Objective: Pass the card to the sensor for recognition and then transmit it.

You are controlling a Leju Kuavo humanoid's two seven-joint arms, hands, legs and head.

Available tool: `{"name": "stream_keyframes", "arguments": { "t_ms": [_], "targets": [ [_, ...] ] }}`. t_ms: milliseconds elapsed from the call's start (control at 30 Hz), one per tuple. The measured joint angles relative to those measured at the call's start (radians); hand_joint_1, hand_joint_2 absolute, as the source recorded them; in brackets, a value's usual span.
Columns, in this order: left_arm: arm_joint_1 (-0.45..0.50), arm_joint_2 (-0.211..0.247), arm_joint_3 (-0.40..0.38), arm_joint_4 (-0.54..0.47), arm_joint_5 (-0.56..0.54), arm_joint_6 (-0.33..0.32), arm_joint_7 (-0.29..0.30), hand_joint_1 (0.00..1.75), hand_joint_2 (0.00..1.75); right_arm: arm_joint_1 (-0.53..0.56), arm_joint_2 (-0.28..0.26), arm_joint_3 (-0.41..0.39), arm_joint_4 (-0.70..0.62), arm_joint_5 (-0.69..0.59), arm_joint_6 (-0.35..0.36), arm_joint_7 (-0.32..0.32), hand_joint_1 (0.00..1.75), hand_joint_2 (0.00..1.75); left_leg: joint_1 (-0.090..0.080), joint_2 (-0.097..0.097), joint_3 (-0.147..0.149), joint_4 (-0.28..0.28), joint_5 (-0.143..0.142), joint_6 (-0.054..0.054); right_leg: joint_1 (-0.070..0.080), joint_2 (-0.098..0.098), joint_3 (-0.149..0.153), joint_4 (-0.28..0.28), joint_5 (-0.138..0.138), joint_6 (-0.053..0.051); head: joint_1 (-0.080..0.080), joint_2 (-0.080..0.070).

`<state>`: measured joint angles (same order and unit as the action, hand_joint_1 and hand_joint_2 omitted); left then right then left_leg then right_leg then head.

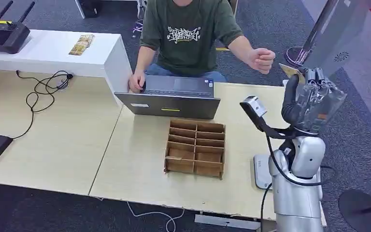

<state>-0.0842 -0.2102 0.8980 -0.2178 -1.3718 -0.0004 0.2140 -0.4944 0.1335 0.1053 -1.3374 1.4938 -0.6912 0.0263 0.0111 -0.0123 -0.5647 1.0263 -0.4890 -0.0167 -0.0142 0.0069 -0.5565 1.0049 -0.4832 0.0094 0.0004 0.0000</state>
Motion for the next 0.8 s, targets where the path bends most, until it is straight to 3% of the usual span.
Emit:
{"name": "stream_keyframes", "arguments": {
  "t_ms": [633, 800],
  "targets": [
    [-0.03, -0.005, -0.018, 0.0, -0.042, -0.031, 0.024, 0.0, 0.0, -0.353, 0.028, 0.178, 0.475, 0.039, 0.0, 0.143, 1.75, 1.75, 0.0, 0.0, -0.001, 0.0, 0.001, 0.0, 0.0, 0.0, -0.001, 0.0, 0.001, 0.0, 0.0, 0.0],
    [-0.031, -0.005, -0.031, 0.0, -0.042, -0.032, 0.026, 0.0, 0.0, -0.401, 0.035, 0.2, 0.563, 0.04, -0.001, 0.157, 1.75, 1.75, 0.0, -0.001, -0.001, 0.0, 0.001, 0.0, 0.0, 0.0, -0.001, 0.0, 0.001, 0.0, 0.0, 0.0]
  ]
}}
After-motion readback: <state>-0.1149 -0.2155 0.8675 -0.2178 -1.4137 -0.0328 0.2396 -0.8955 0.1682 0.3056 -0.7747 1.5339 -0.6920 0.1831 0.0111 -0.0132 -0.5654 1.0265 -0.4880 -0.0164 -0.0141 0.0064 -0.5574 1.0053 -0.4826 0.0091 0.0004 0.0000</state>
